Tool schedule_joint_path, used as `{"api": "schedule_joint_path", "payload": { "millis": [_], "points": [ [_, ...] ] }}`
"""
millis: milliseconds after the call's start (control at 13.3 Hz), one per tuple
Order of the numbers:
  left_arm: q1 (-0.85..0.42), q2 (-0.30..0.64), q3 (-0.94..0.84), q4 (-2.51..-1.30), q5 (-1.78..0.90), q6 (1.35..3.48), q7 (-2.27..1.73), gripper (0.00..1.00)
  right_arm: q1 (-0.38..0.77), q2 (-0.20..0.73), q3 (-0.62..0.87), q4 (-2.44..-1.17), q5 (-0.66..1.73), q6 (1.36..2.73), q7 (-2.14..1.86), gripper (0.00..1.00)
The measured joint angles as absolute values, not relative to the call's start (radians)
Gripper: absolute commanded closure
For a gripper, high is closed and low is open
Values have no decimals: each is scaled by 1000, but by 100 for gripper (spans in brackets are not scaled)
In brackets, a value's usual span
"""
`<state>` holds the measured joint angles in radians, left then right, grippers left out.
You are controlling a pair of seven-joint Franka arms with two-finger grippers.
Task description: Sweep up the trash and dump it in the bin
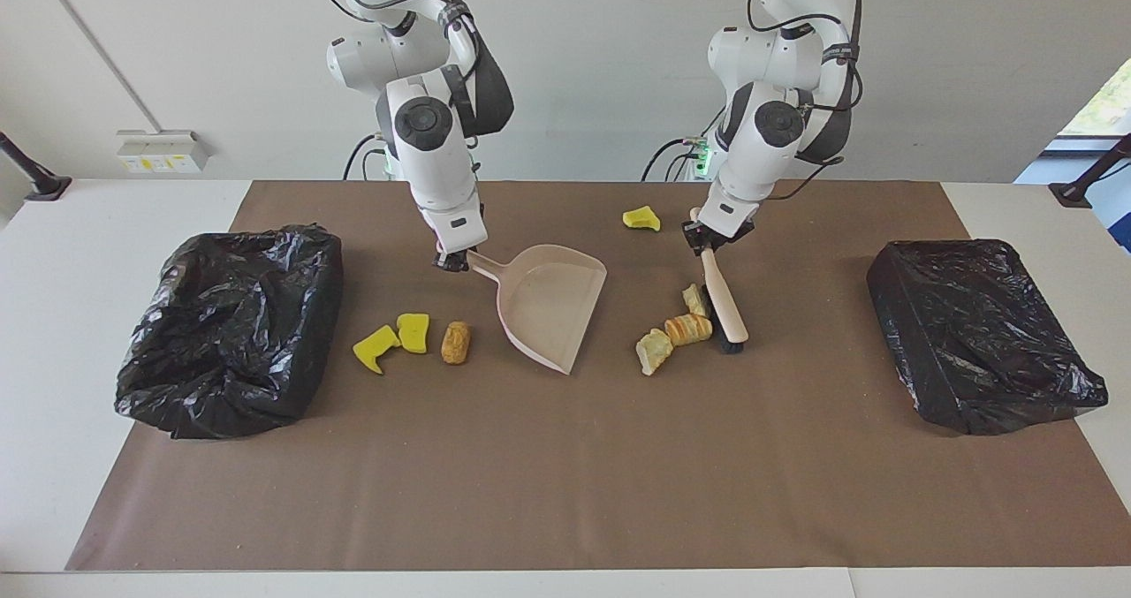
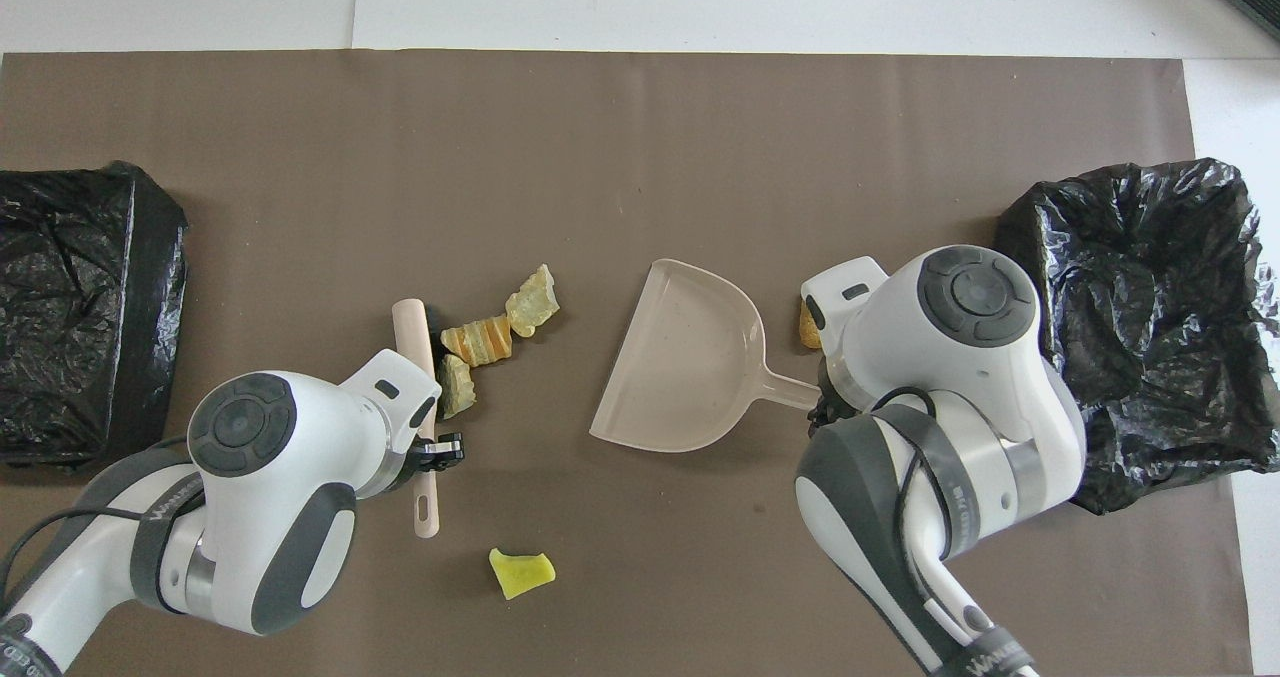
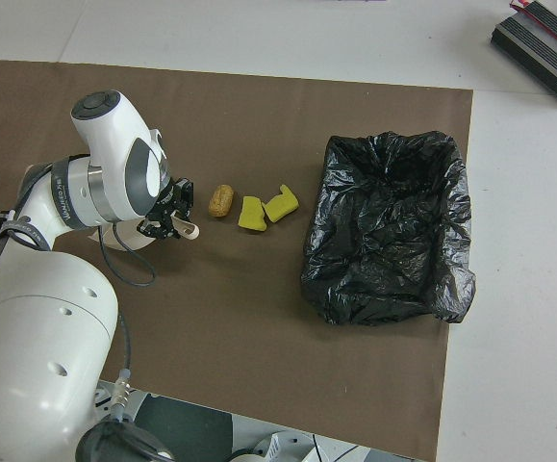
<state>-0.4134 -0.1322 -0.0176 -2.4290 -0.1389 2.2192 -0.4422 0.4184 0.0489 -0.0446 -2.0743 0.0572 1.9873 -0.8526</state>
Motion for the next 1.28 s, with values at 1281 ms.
{"api": "schedule_joint_path", "payload": {
  "millis": [1281],
  "points": [
    [-795, -76, -31, -2334, -149, 2265, -495, 100, 470, 77, -44, -2136, 32, 2109, -854, 100]
  ]
}}
